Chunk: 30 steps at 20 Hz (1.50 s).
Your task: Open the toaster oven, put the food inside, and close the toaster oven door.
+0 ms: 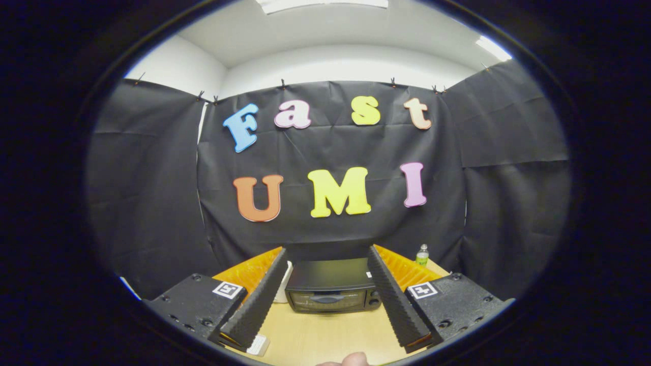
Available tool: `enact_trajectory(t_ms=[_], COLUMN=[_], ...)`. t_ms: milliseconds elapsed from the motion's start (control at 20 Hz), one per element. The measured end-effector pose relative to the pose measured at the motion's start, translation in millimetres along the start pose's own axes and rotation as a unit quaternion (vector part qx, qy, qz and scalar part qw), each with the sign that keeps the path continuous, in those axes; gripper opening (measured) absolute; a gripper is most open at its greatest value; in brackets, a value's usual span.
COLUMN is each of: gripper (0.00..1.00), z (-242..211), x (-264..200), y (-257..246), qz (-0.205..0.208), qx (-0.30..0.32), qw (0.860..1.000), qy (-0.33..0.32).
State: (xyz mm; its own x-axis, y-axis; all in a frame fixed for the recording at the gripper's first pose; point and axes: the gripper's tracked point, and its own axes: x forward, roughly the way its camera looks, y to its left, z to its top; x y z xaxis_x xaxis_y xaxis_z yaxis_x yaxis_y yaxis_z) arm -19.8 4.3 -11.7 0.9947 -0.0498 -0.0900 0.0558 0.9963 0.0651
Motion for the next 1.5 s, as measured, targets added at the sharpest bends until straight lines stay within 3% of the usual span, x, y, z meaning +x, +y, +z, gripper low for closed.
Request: enact_trajectory(t_ms=[1500], gripper=[1.0], z=[-9.9], x=[-1.0], y=[9.5], qz=[-0.003], qx=[0.002], qw=[1.0], qy=[0.01])
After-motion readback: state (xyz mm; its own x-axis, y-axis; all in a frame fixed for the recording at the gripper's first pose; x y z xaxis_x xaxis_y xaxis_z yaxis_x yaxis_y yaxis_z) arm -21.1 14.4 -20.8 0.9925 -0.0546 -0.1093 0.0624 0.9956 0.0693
